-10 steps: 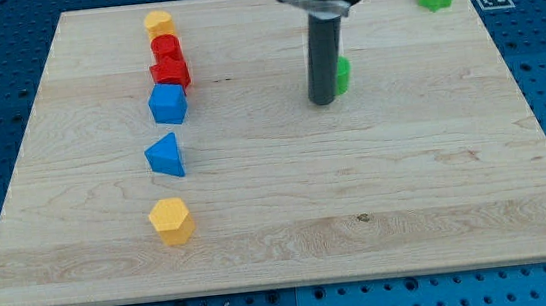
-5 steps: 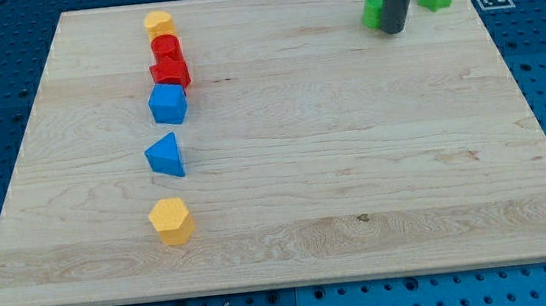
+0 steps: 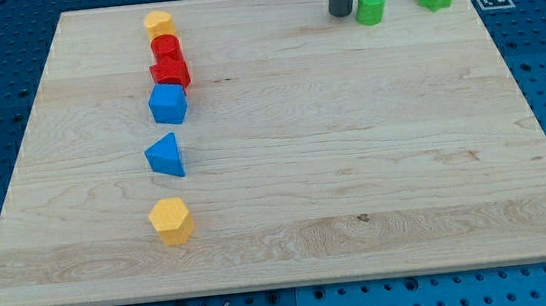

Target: Push the green circle into the green star

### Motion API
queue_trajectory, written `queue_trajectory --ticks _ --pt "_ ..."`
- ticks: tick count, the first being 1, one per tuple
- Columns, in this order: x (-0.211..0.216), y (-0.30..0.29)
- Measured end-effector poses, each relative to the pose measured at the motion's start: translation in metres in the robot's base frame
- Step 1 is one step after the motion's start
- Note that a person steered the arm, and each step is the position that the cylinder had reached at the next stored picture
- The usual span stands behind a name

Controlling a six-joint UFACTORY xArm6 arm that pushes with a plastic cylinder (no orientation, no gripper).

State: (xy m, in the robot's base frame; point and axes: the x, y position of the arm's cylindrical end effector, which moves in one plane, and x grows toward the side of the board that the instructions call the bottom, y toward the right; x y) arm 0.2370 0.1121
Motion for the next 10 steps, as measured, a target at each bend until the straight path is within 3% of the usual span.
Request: queue_trajectory --ticks 1,2,5,7,10 --pt "0.000 0.014" --pt "0.030 -0.004" --pt "0.007 0.059" --pt "0.042 0.056" --pt "0.045 0.079"
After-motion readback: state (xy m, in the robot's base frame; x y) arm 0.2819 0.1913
